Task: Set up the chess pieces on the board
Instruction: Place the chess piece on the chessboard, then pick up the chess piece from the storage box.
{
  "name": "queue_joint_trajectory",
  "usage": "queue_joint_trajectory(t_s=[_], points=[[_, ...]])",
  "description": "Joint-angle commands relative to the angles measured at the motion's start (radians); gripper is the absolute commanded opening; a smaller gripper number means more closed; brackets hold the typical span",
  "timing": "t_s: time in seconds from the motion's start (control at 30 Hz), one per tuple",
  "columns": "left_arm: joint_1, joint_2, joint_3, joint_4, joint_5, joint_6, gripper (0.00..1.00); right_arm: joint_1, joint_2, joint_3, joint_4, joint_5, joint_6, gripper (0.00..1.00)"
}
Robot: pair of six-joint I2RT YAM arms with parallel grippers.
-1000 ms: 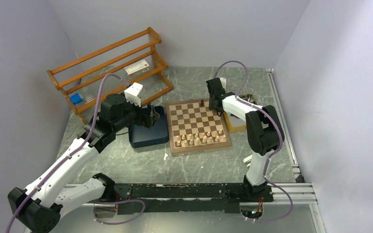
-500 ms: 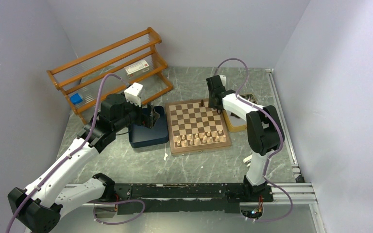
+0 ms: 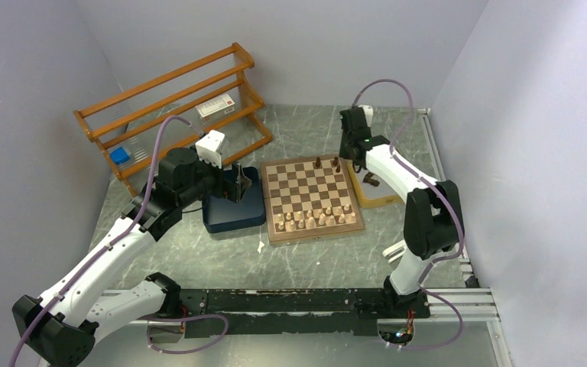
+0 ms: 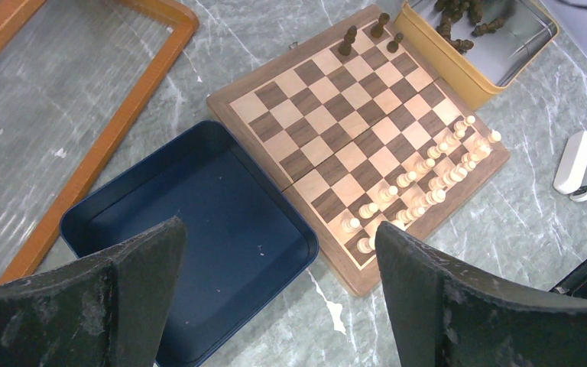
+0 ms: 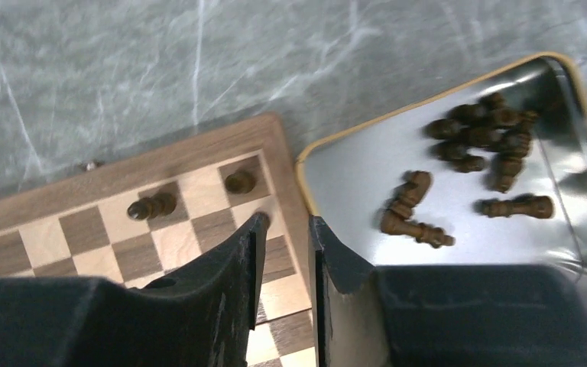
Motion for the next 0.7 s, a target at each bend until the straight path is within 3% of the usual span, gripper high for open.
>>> queue_joint_trajectory(t_s=[0.0,0.17,0.3,0.43,0.67], points=[[-0.008,-0.004,-0.011,0.021,0.003,0.012,0.98,-0.078,-0.074,-0.028,0.03,0.005,-0.007,0.28],[-0.008,-0.002,-0.011,0.021,0.007,0.012,0.98,-0.18,-0.099,-0.082,0.069,-0.035,0.012,0.24],[-0.008,-0.002,-0.011,0.023,0.012,0.012,0.98,-0.239,-0.074,-0.115,0.11,-0.037,0.02,0.31],[-0.007,-0.002,-0.011,0.023,0.014,0.012,0.98,-0.274,-0.016,-0.099,0.144,0.007,-0.011,0.32],[-0.008,-0.004,-0.011,0.021,0.006,0.013,0.98,-0.323,0.064,-0.062,0.178,-0.003,-0.041,0.27]])
